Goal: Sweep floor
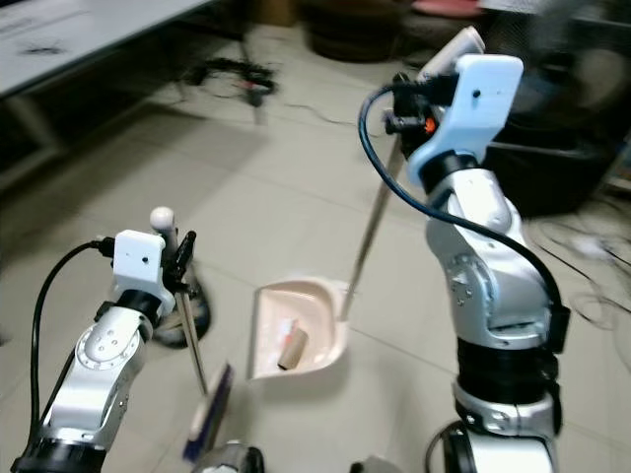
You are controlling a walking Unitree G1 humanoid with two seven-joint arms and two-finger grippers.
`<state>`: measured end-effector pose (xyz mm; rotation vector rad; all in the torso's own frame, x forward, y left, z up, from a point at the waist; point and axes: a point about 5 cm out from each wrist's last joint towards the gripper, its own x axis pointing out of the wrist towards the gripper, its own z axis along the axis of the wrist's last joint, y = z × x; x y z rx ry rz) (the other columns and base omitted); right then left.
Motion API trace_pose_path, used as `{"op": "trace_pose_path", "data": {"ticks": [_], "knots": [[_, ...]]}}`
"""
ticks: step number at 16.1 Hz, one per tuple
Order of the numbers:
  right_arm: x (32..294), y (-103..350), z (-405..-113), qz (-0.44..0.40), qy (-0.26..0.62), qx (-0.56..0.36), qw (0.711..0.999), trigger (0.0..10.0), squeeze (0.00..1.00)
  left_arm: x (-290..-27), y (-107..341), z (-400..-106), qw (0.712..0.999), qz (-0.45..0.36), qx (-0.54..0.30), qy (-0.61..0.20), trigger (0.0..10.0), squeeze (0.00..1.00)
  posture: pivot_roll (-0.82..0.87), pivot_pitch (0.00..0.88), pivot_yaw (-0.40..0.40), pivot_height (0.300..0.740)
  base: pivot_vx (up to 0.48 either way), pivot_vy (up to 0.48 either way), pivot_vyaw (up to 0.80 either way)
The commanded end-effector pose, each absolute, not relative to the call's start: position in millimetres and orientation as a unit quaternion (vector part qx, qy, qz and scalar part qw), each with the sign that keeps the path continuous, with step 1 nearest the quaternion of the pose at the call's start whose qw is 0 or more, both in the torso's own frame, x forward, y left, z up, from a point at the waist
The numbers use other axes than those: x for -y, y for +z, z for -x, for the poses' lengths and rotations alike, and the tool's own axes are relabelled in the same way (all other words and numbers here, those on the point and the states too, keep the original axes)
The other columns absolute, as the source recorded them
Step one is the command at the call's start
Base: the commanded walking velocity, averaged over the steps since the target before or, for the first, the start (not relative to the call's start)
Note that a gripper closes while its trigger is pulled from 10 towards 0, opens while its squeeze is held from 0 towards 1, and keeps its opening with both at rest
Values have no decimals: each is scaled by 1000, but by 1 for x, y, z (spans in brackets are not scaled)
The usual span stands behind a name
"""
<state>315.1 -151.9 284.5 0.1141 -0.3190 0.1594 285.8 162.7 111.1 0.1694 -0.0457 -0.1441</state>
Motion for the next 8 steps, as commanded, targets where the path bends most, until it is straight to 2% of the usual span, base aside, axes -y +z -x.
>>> {"op": "trace_pose_path", "data": {"ticks": [1, 2, 8], "knots": [[148, 307, -309, -71, 89, 202, 973, 10000, 0, -162, 121, -284, 990, -106, 50, -73, 10000, 0, -8, 64, 83, 740, 0, 0, 800], [148, 309, -309, -74, 88, 205, 972, 10000, 0, -162, 121, -283, 990, -108, 54, -72, 10000, 0, -6, 63, 80, 740, 0, 0, 800], [148, 317, -311, -84, 69, 222, 969, 10000, 0, -162, 124, -281, 990, -109, 66, -69, 10000, 0, -8, 45, 72, 740, 344, 0, 800]]}}
